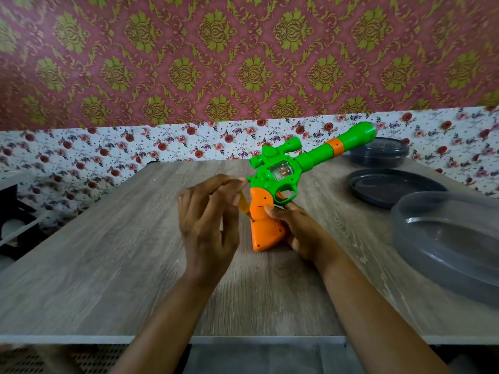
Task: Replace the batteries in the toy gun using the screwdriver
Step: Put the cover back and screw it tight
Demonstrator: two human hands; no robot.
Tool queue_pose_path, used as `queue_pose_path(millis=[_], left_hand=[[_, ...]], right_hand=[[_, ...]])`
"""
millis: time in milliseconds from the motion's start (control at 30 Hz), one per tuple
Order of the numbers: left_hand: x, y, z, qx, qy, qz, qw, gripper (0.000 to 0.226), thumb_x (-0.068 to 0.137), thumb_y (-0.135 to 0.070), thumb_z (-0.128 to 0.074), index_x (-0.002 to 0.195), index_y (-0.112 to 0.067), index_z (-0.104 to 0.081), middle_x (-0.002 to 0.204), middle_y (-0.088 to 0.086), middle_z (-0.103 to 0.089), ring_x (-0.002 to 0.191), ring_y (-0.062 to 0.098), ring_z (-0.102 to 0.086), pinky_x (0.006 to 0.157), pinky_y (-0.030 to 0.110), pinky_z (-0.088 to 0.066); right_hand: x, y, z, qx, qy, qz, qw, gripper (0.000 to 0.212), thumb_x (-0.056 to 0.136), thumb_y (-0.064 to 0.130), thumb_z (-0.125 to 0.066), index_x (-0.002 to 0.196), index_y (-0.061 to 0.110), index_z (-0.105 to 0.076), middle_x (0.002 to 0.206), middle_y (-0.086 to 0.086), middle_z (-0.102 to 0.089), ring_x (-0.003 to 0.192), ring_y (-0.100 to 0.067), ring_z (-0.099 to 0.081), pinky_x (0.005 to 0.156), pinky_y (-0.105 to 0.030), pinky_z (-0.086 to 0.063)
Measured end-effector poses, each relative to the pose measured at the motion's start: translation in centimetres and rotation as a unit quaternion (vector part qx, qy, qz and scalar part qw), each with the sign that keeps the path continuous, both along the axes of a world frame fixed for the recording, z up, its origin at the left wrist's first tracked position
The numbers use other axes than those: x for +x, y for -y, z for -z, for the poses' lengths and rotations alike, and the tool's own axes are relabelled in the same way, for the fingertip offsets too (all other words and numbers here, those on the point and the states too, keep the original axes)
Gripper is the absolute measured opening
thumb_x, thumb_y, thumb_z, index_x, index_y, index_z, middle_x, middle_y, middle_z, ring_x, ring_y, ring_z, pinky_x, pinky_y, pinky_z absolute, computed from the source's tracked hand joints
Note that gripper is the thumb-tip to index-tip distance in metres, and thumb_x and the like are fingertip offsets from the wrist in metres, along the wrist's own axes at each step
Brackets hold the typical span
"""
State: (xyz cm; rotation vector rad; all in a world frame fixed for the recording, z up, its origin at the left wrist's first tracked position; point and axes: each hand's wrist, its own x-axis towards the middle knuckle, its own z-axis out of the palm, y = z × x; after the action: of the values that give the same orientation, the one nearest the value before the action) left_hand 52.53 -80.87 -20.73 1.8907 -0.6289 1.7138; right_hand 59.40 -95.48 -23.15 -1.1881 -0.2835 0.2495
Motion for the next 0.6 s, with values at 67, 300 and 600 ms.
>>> queue_pose_path(millis=[67, 300, 600], left_hand=[[-0.08, 0.11, -0.04, -0.001, -0.011, 0.001, 1.0, 0.024, 0.092, -0.005, -0.046, 0.11, -0.017, -0.055, 0.112, -0.001, -0.061, 0.099, 0.018, -0.057, 0.075, 0.038, -0.043], [-0.4, 0.22, -0.19, -0.025, -0.044, 0.049, 0.998, 0.021, 0.09, -0.022, -0.055, 0.11, -0.017, -0.05, 0.117, -0.008, -0.058, 0.1, 0.009, -0.057, 0.076, 0.035, -0.048], [-0.47, 0.42, -0.31, -0.038, -0.055, 0.034, 0.997, 0.029, 0.092, -0.011, -0.047, 0.12, -0.018, -0.047, 0.124, -0.001, -0.055, 0.107, 0.003, -0.054, 0.082, 0.024, -0.045]], right_hand=[[-0.01, 0.03, -0.05, -0.001, -0.001, 0.0, 1.0, 0.035, 0.092, 0.007, -0.049, 0.125, 0.017, -0.049, 0.105, -0.001, -0.064, 0.091, -0.013, -0.062, 0.065, -0.027, -0.057], [-0.04, -0.04, -0.06, -0.005, -0.008, 0.006, 1.0, 0.038, 0.091, 0.008, -0.05, 0.128, 0.014, -0.048, 0.115, -0.008, -0.061, 0.093, -0.016, -0.062, 0.07, -0.03, -0.056], [-0.2, 0.01, -0.22, -0.002, -0.009, 0.011, 1.0, 0.032, 0.092, 0.007, -0.05, 0.122, 0.018, -0.05, 0.106, -0.002, -0.063, 0.09, -0.013, -0.062, 0.068, -0.029, -0.055]])
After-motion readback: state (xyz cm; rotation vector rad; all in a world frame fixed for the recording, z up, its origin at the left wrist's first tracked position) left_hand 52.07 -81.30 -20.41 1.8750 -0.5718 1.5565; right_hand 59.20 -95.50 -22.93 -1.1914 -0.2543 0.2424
